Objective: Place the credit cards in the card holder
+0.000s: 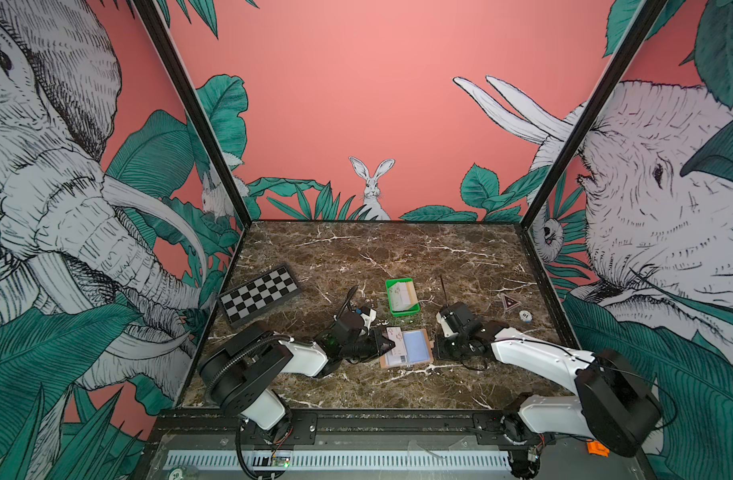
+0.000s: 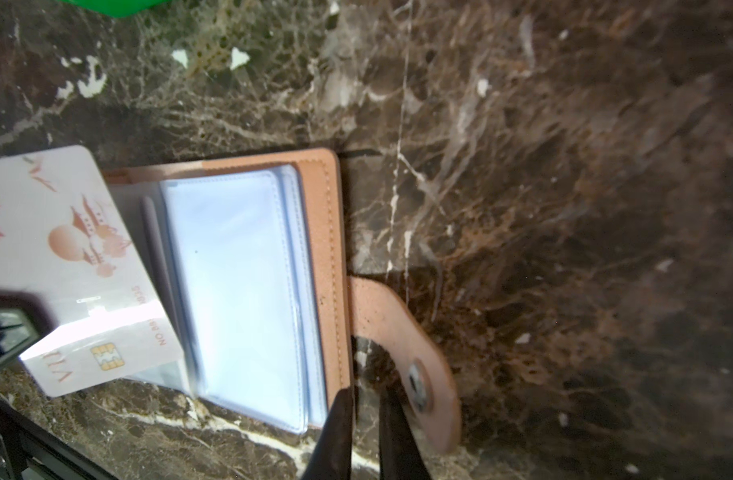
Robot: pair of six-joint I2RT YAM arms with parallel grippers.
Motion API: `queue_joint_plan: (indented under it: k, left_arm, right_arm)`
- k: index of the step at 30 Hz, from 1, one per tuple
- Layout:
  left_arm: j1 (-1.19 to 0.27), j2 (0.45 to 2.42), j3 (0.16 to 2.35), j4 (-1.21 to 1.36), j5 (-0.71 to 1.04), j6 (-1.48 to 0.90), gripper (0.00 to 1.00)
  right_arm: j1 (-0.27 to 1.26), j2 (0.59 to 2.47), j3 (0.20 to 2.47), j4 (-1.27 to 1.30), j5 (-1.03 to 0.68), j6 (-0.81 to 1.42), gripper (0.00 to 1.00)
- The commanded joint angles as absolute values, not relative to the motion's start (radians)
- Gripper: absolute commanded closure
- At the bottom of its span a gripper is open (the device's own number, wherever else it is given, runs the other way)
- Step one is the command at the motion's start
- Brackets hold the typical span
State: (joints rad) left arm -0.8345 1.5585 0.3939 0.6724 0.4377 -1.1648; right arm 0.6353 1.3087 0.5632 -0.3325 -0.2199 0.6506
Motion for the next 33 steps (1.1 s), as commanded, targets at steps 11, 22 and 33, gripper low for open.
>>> queue_joint_plan:
  k: [11,22,33]
  left_arm:
    - [-0.838,1.618,0.403,0.730,0.466,-1.254,1.00]
    - [-0.838,1.628,0.404,0.757,0.489,-1.281,1.00]
    - [-0.836,1.641,0.373,0.772,0.467,-1.327,1.00]
  right_arm:
    - [0.645,1.351,0.525,-0.289,-0.193,0.650,0.89]
    - [0.658,1.371,0.527,-0.274,-0.196,0.651,0.91]
    - [0.667,1.351,0.527,-0.290,-0.186,0.655,0.92]
